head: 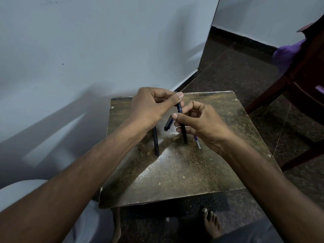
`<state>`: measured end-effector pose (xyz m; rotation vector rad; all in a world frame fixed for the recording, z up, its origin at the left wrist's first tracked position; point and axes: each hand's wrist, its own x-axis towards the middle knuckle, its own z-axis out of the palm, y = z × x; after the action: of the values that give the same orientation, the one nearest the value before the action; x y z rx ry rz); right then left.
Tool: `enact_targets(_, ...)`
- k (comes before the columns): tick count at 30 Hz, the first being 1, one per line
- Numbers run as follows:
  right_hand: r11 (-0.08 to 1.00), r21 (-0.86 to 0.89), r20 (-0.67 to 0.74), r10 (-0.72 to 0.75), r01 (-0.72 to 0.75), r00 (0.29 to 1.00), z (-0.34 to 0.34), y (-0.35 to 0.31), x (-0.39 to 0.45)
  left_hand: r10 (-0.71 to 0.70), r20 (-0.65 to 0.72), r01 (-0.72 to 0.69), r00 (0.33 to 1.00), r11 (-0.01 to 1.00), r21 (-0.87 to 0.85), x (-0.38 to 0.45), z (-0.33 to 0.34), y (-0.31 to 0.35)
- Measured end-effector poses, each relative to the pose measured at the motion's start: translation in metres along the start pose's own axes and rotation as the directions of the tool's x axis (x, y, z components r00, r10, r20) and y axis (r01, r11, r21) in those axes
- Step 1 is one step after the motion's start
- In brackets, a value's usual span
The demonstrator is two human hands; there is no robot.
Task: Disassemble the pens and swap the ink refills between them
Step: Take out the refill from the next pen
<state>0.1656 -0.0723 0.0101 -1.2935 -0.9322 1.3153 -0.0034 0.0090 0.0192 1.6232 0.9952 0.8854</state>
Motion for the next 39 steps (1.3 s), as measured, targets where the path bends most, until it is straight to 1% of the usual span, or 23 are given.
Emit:
enact_targets(6, 0.999, -0.011, -0.032, -0.042, 0.042, 0.999, 0.004, 0.003, 0.000, -0.017, -0.113, 0.020, 0.993, 0.999, 0.030, 0.001, 0.004, -0.004)
enact_targets(7, 0.999, -0.009, -0.035, -0.040, 0.039, 0.999, 0.003, 0.003, 0.000, -0.019, -0.108, 0.023, 0.994, 0.999, 0.042, 0.002, 0.004, -0.004)
enact_targets(10, 1.000, 0.009, -0.050, -0.024, 0.024, 0.998, 0.002, 0.002, 0.001, 0.007, 0.001, -0.007, 1.000, 0.999, 0.050, 0.002, 0.002, -0.002)
enact_targets(12, 1.000, 0.004, -0.055, -0.021, 0.021, 0.998, 0.000, 0.001, 0.001, 0.031, 0.014, -0.032, 0.999, 0.999, 0.042, 0.000, 0.001, -0.001)
enact_targets(16, 0.999, -0.024, -0.050, -0.030, 0.029, 0.998, -0.004, 0.000, 0.002, 0.032, 0.029, -0.032, 0.999, 1.000, 0.001, 0.001, 0.001, -0.002)
enact_targets(18, 0.996, -0.091, -0.031, -0.026, 0.024, 0.999, -0.006, 0.001, 0.001, 0.026, -0.033, -0.028, 0.999, 0.998, -0.052, 0.005, -0.001, -0.003)
enact_targets(20, 0.984, -0.176, -0.007, -0.017, 0.016, 1.000, -0.007, 0.002, 0.000, 0.008, -0.137, -0.025, 0.991, 0.992, -0.120, 0.010, -0.005, -0.003)
enact_targets(22, 0.965, -0.263, -0.001, 0.001, -0.001, 1.000, -0.010, 0.003, -0.001, -0.017, -0.240, -0.018, 0.971, 0.989, -0.144, 0.015, -0.011, -0.001)
enact_targets(24, 0.951, -0.309, -0.030, 0.022, -0.030, 0.999, -0.014, 0.005, -0.002, -0.046, -0.291, 0.007, 0.956, 0.991, -0.136, 0.019, -0.018, -0.001)
enact_targets(25, 0.950, -0.308, -0.059, 0.031, -0.048, 0.998, -0.016, 0.005, -0.001, -0.057, -0.280, 0.025, 0.958, 0.993, -0.118, 0.019, -0.021, -0.002)
enact_targets(26, 0.952, -0.298, -0.093, 0.038, -0.065, 0.995, -0.018, 0.006, 0.000, -0.065, -0.242, 0.045, 0.968, 0.995, -0.088, 0.017, -0.022, -0.003)
enact_targets(27, 0.954, -0.292, -0.127, 0.038, -0.074, 0.991, -0.019, 0.006, 0.001, -0.069, -0.186, 0.066, 0.980, 0.998, -0.023, 0.015, -0.021, -0.004)
enact_targets(29, 0.952, -0.301, -0.169, 0.009, -0.060, 0.986, -0.019, 0.007, 0.004, -0.059, -0.062, 0.070, 0.996, 0.977, 0.199, 0.011, -0.014, -0.007)
enact_targets(30, 0.954, -0.297, -0.164, -0.009, -0.040, 0.986, -0.018, 0.007, 0.005, -0.045, -0.021, 0.049, 0.999, 0.955, 0.291, 0.009, -0.010, -0.009)
enact_targets(31, 0.959, -0.282, -0.149, -0.024, -0.019, 0.988, -0.017, 0.007, 0.005, -0.029, 0.000, 0.027, 1.000, 0.938, 0.347, 0.007, -0.005, -0.009)
enact_targets(33, 0.968, -0.250, -0.133, -0.045, 0.010, 0.990, -0.015, 0.007, 0.006, -0.006, 0.007, 0.003, 1.000, 0.924, 0.382, 0.006, 0.002, -0.009)
enact_targets(36, 0.958, -0.285, -0.160, -0.054, 0.007, 0.986, -0.016, 0.006, 0.007, 0.005, 0.026, -0.014, 1.000, 0.930, 0.366, 0.006, 0.004, -0.007)
enact_targets(37, 0.954, -0.299, -0.174, -0.048, -0.007, 0.984, -0.018, 0.006, 0.007, 0.024, 0.043, -0.039, 0.999, 0.916, 0.399, 0.006, 0.003, -0.007)
enact_targets(38, 0.948, -0.319, -0.189, -0.040, -0.023, 0.981, -0.019, 0.005, 0.007, 0.057, 0.080, -0.088, 0.995, 0.880, 0.467, 0.006, 0.000, -0.006)
enact_targets(39, 0.935, -0.353, -0.207, -0.039, -0.038, 0.978, -0.020, 0.004, 0.007, 0.089, 0.141, -0.154, 0.986, 0.811, 0.564, 0.006, -0.003, -0.005)
